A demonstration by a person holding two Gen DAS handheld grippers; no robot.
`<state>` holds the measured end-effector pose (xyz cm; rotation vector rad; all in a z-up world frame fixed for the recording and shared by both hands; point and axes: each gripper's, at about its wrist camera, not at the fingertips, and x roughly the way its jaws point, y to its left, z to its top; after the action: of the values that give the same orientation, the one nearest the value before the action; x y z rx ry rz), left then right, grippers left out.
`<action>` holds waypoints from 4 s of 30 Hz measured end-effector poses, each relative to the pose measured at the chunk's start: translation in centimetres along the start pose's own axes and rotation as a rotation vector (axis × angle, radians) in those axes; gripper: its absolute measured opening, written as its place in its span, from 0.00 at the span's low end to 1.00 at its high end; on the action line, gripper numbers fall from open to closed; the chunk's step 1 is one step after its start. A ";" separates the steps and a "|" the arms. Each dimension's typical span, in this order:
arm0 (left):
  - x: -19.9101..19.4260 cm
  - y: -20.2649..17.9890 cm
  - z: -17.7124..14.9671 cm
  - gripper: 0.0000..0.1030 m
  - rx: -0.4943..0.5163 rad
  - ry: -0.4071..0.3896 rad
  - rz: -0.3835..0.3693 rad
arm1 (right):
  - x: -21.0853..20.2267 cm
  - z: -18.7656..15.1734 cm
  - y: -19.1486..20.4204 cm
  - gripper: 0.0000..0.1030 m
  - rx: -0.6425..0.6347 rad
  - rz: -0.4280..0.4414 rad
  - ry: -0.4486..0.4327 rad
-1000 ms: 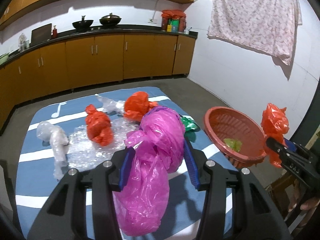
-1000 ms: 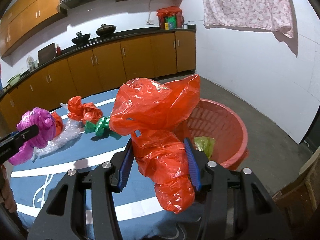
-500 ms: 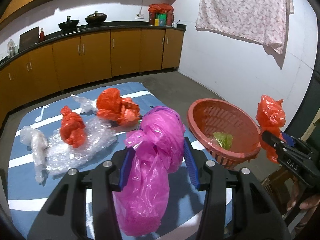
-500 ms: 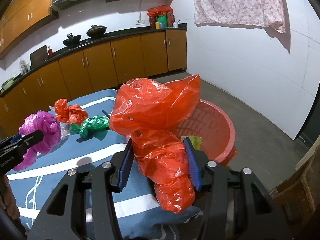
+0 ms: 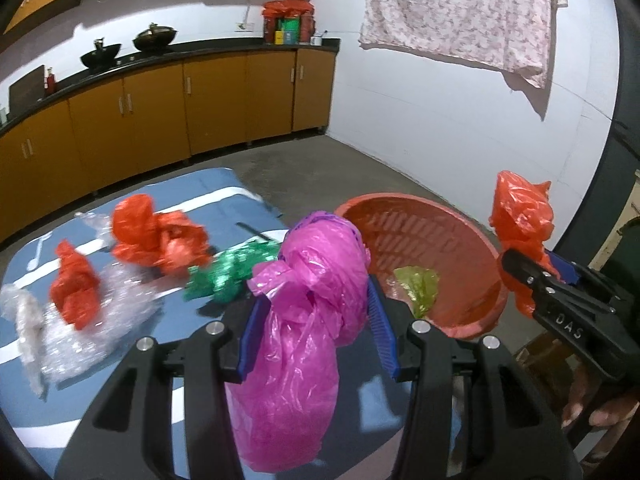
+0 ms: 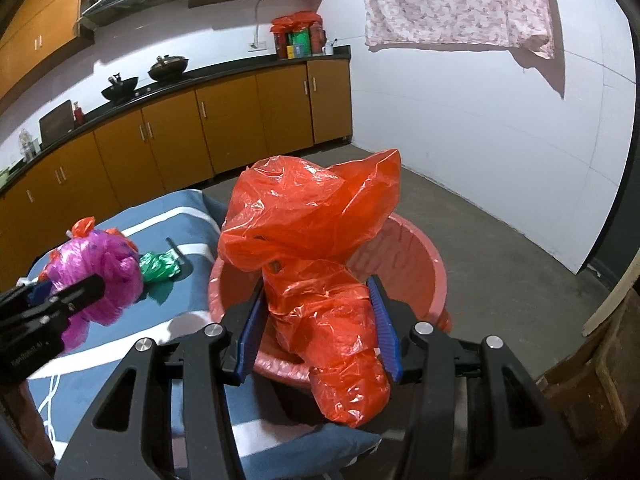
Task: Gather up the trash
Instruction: 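Open both grippers over the red basket to drop the bags, then move both tools back over the mat of bags, then grasp the clear plastic bag with the left gripper while the right gripper grasps the green bag, then carry the clear bag and green bag over the red basket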
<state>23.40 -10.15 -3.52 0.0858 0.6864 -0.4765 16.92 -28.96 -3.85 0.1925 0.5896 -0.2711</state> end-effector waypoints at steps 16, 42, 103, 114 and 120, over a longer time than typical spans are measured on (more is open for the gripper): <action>7.4 -4.4 2.9 0.46 0.041 0.020 -0.096 | 3.5 2.1 -2.5 0.48 0.064 -0.021 -0.012; 3.9 1.1 0.2 0.86 -0.050 -0.002 0.025 | 3.3 0.6 -3.1 0.75 0.117 -0.005 0.022; -2.2 34.4 -6.8 0.31 -0.520 0.098 0.444 | 12.3 -1.9 22.7 0.32 -0.153 0.171 0.261; -6.9 31.3 -7.7 0.30 -0.497 0.042 0.439 | 7.1 -2.4 17.8 0.32 -0.160 0.156 0.202; -9.5 28.1 -6.9 0.30 -0.464 -0.002 0.399 | 3.8 -1.4 15.1 0.32 -0.150 0.132 0.147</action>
<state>25.59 20.17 -5.10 -0.2124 0.7415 0.0711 23.82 -15.07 -5.60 0.1061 0.7371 -0.0843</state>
